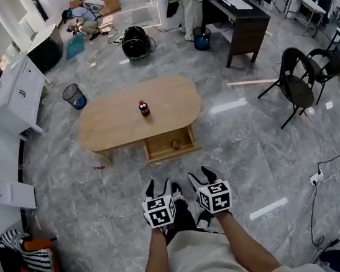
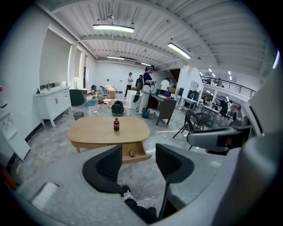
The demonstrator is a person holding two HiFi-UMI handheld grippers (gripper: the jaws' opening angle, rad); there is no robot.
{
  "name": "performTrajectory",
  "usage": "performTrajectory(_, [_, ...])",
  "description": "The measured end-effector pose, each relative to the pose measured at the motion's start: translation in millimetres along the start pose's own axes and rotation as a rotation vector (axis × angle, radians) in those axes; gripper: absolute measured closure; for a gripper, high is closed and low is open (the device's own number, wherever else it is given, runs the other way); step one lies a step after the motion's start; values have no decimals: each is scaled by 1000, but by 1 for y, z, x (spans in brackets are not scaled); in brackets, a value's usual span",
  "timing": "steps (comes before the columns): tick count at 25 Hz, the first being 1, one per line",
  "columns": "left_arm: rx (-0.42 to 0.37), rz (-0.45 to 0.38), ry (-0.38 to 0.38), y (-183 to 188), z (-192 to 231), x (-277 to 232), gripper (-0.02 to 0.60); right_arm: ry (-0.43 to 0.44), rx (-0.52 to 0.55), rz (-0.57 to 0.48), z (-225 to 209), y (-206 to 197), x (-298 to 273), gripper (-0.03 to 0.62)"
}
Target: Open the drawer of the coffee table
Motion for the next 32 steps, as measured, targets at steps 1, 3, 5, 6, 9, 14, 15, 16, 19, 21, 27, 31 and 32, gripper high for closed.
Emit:
performTrajectory(1, [1, -5, -3, 1, -1, 1, 339, 4, 13, 3, 1, -1, 1, 366])
performTrajectory(3, [6, -20, -6, 2, -1, 3, 366, 10, 33, 4, 2, -3, 0, 379])
performTrajectory(5, [3, -36, -1, 5, -1, 4, 404, 7, 40, 1, 3, -5, -1, 401])
performTrajectory(6, [-7, -40, 6, 6, -1, 5, 413, 5, 43, 3, 3, -6, -1, 426])
performTrajectory(9, [-36, -42, 29, 5, -4, 9, 431, 7, 55, 32, 5, -11, -2, 482])
performTrajectory(14, [-2, -48, 47, -2, -2, 15, 510, 15, 39, 35, 4, -18, 0, 524])
performTrajectory(15, [10, -53, 52, -3, -2, 16, 522, 12, 35, 31, 2, -19, 1, 530])
performTrajectory(16, [20, -58, 57, -5, -1, 16, 528, 7, 31, 29, 0, -20, 3, 536])
performTrajectory(19, [41, -71, 60, -3, 0, 21, 540, 0, 17, 31, -1, -19, 7, 548])
performTrajectory(21, [65, -82, 58, 1, 1, 24, 551, 3, 18, 31, 0, -15, 11, 553])
performTrajectory(27, [126, -109, -18, -3, -10, 20, 571, 14, -2, 14, -6, -19, 14, 571])
performTrajectory(31, [108, -101, -10, -6, -12, 21, 571, 21, 2, 7, -5, -20, 16, 576])
performTrajectory(32, [102, -97, -6, -7, -12, 20, 571, 22, 2, 4, -5, -20, 16, 576])
Point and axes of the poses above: the fingertips, and each gripper's own axes: x backward along the fingers, z to its left, y out of its top, the point moved 6 cm from there along x, backward along the fingers, and after that the axes turned 3 degrees about z, right-handed, at the moved point
